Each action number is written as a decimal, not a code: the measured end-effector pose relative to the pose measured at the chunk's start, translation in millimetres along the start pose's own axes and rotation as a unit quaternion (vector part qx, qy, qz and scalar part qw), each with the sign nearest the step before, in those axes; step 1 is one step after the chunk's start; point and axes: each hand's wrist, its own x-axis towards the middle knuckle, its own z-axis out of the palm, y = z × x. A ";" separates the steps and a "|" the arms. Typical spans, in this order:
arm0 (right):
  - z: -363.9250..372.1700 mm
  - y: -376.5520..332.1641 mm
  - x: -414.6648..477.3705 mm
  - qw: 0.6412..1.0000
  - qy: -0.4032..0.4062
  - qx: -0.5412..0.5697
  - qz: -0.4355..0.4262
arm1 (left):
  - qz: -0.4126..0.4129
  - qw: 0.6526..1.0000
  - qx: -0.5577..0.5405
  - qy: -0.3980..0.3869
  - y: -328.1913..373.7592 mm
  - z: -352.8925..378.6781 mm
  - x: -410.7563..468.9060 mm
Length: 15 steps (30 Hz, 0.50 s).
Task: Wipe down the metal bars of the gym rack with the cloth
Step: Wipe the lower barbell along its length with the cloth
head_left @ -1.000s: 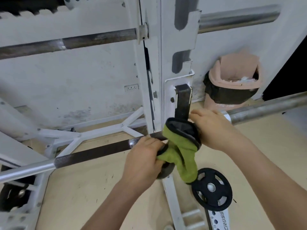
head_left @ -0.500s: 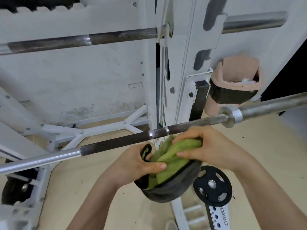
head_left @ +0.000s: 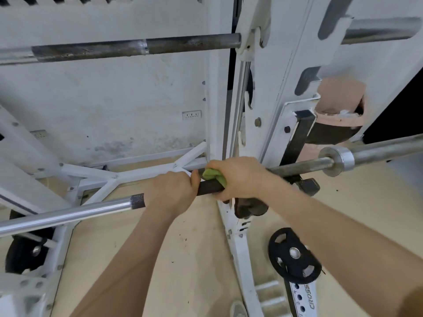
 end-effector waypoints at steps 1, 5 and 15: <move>-9.0 6.6 6.2 0.996 -0.066 0.057 0.002 | -0.003 0.999 0.013 0.038 1.6 0.3 -2.7; -27.1 10.4 21.3 0.952 -0.226 0.201 0.040 | 0.005 0.991 -0.016 0.133 -0.2 7.4 -11.3; 24.1 -2.1 -54.5 0.987 0.155 0.036 0.037 | 0.016 0.965 -0.014 0.261 5.5 24.9 -36.6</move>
